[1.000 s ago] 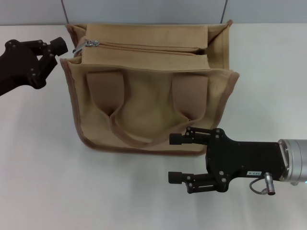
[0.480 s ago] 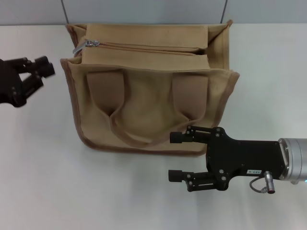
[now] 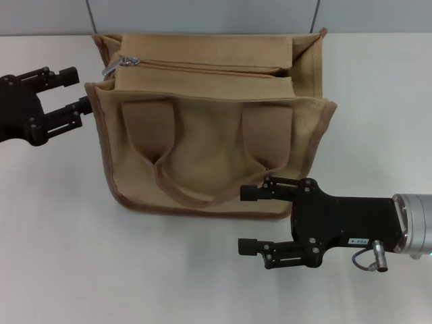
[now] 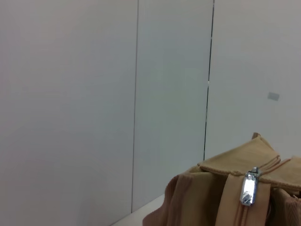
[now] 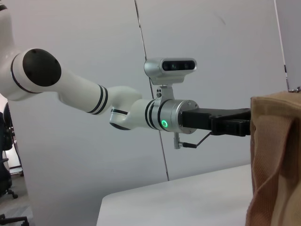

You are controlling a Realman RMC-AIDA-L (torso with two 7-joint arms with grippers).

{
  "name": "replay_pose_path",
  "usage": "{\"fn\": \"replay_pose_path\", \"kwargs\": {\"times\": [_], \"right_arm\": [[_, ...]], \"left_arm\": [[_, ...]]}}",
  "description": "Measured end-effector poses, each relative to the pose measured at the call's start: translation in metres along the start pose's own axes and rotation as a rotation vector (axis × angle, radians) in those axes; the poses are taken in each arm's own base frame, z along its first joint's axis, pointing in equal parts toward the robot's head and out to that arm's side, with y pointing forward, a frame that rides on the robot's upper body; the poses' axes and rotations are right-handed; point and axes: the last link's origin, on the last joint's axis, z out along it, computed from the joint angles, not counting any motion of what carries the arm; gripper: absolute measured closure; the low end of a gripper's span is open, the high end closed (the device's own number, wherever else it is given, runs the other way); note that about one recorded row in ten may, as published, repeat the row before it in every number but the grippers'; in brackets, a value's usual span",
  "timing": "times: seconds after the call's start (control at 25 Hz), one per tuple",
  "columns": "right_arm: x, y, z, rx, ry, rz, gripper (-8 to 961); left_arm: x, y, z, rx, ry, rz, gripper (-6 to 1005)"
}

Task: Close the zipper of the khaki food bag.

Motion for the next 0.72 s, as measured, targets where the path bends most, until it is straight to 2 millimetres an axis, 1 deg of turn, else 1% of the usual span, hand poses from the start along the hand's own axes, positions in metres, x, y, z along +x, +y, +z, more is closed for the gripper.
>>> {"fn": "replay_pose_path", "kwargs": {"times": [0.16, 0.24, 0.28, 0.32, 0.36, 0.4, 0.56, 0.72], "right_arm": [[0.001, 0.001, 0.0, -0.001, -0.001, 0.005, 152], [0.001, 0.001, 0.0, -0.001, -0.002, 0.005, 152], [0.0, 0.001, 0.0, 0.0, -0.003, 0.005, 152], [0.0, 0.001, 0.0, 0.0, -0.003, 0.005, 152], [0.0, 0.001, 0.001, -0.001, -0.004, 0.006, 152], [0.0, 0.001, 0.001, -0.001, -0.004, 0.006, 152], [0.0, 0.001, 0.001, -0.004, -0.007, 0.005, 153], [-0.001, 0.0, 0.001, -0.001, -0.011, 0.005, 153]], "left_arm": [[0.004, -0.002, 0.005, -0.025, -0.015, 0.02, 446], [0.006, -0.001, 0.01, -0.046, -0.024, 0.032, 362], [0.007, -0.001, 0.02, -0.066, -0.034, 0.047, 317], [0.007, -0.001, 0.02, -0.066, -0.034, 0.047, 272], [0.009, -0.001, 0.029, -0.077, -0.043, 0.061, 227], [0.009, -0.001, 0.029, -0.077, -0.043, 0.061, 230], [0.011, -0.001, 0.051, -0.09, -0.059, 0.084, 244], [0.011, 0.0, 0.057, -0.097, -0.066, 0.092, 257]]}}
